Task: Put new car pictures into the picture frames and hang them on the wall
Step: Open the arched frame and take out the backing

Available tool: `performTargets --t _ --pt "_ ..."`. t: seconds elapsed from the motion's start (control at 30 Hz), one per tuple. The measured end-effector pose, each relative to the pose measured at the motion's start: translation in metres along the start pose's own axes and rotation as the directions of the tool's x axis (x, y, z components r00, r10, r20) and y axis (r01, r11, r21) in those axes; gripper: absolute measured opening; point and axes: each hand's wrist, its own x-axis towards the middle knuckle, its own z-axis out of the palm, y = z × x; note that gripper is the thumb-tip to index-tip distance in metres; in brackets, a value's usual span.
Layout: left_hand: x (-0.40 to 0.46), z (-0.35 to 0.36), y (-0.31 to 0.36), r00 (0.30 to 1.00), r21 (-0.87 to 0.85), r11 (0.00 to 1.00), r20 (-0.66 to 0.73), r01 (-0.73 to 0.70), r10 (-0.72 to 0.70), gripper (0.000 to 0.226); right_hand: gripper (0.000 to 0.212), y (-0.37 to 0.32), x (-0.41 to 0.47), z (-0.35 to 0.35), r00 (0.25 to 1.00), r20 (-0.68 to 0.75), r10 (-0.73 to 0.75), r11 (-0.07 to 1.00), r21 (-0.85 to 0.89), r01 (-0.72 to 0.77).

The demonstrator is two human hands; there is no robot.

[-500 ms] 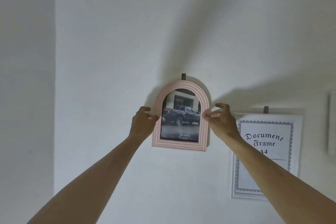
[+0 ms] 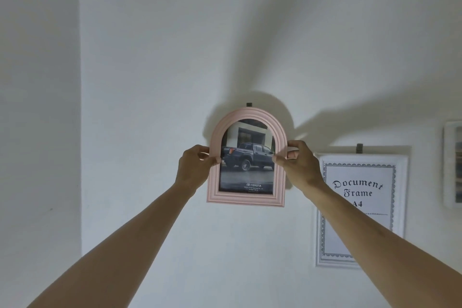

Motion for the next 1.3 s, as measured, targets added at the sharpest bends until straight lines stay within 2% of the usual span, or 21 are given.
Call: performTargets --t 0.17,0.37,0.5,0.7,0.83,0.93,1.03,1.07,1.17,1.3 --pt "-0.027 -0.006 0.011 0.999 -0.037 0.999 0.029 0.015 -0.014 0.032 0.035 0.005 -0.020 -0.019 0.999 0.030 0.011 1.000 0.013 -0.011" --pt "-0.077 -0.001 0.022 0.988 -0.078 0.994 0.135 0.080 -0.069 0.029 0.030 0.020 -0.053 -0.050 0.994 0.097 0.047 0.999 0.012 -0.048" --pt "-0.112 0.013 0.025 0.986 -0.029 0.996 0.148 0.079 -0.074 0.027 0.031 0.038 -0.079 -0.070 0.986 0.133 0.098 0.995 0.023 -0.102" --pt "-0.176 0.039 0.011 0.986 0.051 0.995 0.139 0.084 -0.090 0.026 0.040 0.073 -0.129 -0.096 0.967 0.198 0.159 0.987 -0.036 -0.155" --pt "-0.229 0.061 0.001 0.989 0.140 0.988 0.125 0.064 -0.082 0.026 0.060 0.075 -0.166 -0.106 0.956 0.231 0.182 0.983 -0.082 -0.167" --pt "-0.269 0.080 -0.009 0.992 0.270 0.963 0.113 0.017 -0.049 0.023 0.046 0.070 -0.192 -0.105 0.912 0.306 0.274 0.958 0.000 -0.288" --pt "-0.299 0.100 -0.019 0.991 0.394 0.918 0.137 -0.054 0.000 0.015 0.023 0.071 -0.211 -0.099 0.874 0.369 0.316 0.919 0.111 -0.379" --pt "-0.306 0.106 -0.021 0.986 0.445 0.890 0.161 -0.101 0.031 0.011 0.024 0.070 -0.214 -0.098 0.866 0.383 0.321 0.907 0.139 -0.398" --pt "-0.326 0.124 -0.028 0.955 0.549 0.786 0.239 -0.284 0.178 0.012 0.048 0.072 -0.221 -0.099 0.817 0.408 0.407 0.854 0.149 -0.499" --pt "-0.338 0.140 -0.037 0.867 0.597 0.630 0.313 -0.497 0.387 0.025 0.043 0.079 -0.228 -0.101 0.800 0.356 0.483 0.814 0.154 -0.560"
